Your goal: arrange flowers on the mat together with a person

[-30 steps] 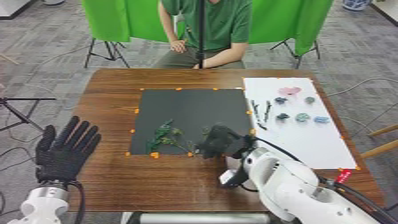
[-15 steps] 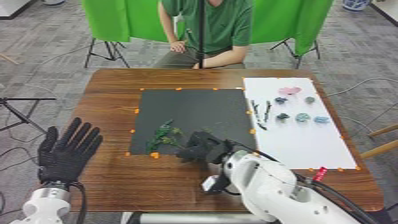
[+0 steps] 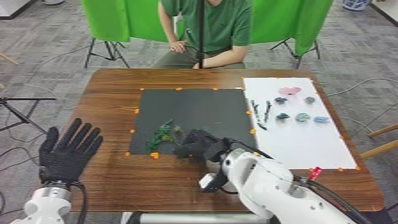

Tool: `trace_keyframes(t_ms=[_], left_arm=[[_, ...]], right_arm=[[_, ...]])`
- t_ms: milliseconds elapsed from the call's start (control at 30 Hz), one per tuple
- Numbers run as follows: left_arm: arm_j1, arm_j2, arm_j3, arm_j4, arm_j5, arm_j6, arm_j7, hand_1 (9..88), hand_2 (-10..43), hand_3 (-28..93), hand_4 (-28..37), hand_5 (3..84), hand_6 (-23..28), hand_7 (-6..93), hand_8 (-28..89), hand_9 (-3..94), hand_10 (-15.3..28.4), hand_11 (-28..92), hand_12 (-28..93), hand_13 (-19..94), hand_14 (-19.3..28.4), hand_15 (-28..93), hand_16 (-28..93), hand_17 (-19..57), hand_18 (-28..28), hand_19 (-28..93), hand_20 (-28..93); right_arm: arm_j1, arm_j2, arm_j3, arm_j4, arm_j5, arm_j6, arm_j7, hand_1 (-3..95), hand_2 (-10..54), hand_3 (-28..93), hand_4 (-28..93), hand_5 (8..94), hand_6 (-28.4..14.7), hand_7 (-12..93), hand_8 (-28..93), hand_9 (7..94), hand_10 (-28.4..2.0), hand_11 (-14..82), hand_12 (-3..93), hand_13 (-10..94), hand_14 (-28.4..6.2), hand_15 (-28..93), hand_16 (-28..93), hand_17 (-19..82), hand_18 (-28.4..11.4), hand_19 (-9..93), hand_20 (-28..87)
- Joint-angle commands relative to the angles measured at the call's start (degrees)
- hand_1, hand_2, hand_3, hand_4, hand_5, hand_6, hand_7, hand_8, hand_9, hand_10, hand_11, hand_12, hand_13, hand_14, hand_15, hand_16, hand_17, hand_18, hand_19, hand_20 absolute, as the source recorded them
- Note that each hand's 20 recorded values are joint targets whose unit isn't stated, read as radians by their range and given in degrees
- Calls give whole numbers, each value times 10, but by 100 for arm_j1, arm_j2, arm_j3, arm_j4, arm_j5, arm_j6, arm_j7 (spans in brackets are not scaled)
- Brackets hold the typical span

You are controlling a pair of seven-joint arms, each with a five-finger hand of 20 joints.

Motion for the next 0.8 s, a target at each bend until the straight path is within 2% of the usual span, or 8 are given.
trace_keyframes(t_ms=[33, 133, 300, 400, 567, 633, 667, 800], left_arm=[[141, -79, -45, 0, -23, 60, -9, 243, 169, 652, -283, 411, 74, 61, -87, 346, 138, 154, 49, 253, 156, 314, -85, -33, 113, 269, 104], [172, -85, -52, -15, -30, 48, 1, 243, 169, 651, -283, 411, 73, 61, -87, 346, 138, 154, 49, 254, 155, 314, -85, -33, 113, 269, 104], [203, -77, -67, -28, -23, -6, 47, 244, 168, 651, -283, 410, 73, 62, -87, 345, 138, 153, 49, 253, 156, 314, -86, -33, 113, 269, 104], [197, -57, -68, -24, -35, -46, 85, 243, 167, 652, -283, 410, 72, 61, -88, 345, 137, 152, 49, 252, 155, 311, -86, -33, 113, 268, 103], [234, -53, -120, -30, -71, -98, 183, 244, 166, 647, -283, 410, 72, 58, -88, 348, 134, 147, 45, 257, 143, 289, -90, -32, 114, 263, 102], [269, -42, -171, -43, -65, -108, 211, 245, 166, 644, -283, 411, 71, 57, -89, 354, 132, 144, 43, 264, 134, 275, -90, -32, 114, 261, 102], [273, -40, -198, -47, -55, -101, 213, 243, 166, 646, -283, 412, 70, 57, -89, 359, 130, 143, 42, 269, 128, 265, -91, -31, 114, 259, 101], [259, -29, -271, -44, -56, -139, 274, 242, 165, 651, -283, 414, 67, 57, -89, 365, 126, 140, 40, 285, 113, 243, -96, -28, 112, 254, 100]], right_arm=[[-615, 181, 540, -145, 1049, 24, -580, 293, 126, 655, -187, 754, -41, 146, -106, 689, -155, 116, 150, 528, -184, 725, 278, 181, -220, 662, 314], [-775, 260, 852, -129, 1887, 181, -1336, 293, 124, 658, -188, 759, -38, 148, -108, 695, -153, 117, 150, 528, -182, 726, 279, 181, -219, 661, 316], [-886, 522, 1196, 0, 2168, 801, -2366, 304, 133, 669, -200, 758, -29, 158, -113, 695, -144, 115, 150, 524, -168, 691, 273, 177, -195, 605, 304], [-1124, 670, 1643, -52, 2705, 1102, -2626, 300, 133, 682, -205, 728, -21, 164, -117, 667, -136, 102, 145, 528, -149, 581, 235, 172, -185, 532, 279], [-1663, 845, 2529, -71, 3158, 1143, -2690, 264, 128, 702, -213, 680, -17, 162, -119, 615, -122, 84, 134, 493, -130, 184, 270, 168, -170, 307, 233], [-1925, 863, 2941, -59, 3435, 1036, -2690, 253, 125, 701, -213, 659, -17, 156, -118, 594, -118, 79, 130, 457, -132, 141, 265, 168, -164, 239, 215], [-2043, 922, 3025, -52, 3490, 1235, -2806, 249, 125, 702, -213, 652, -18, 153, -117, 589, -117, 79, 129, 448, -131, 136, 260, 168, -163, 228, 214], [-2534, 1029, 3639, -67, 3558, 1432, -2890, 217, 122, 716, -215, 518, -16, 122, -110, 520, -115, 65, 121, 410, -141, 122, 235, 160, -162, 173, 202]])
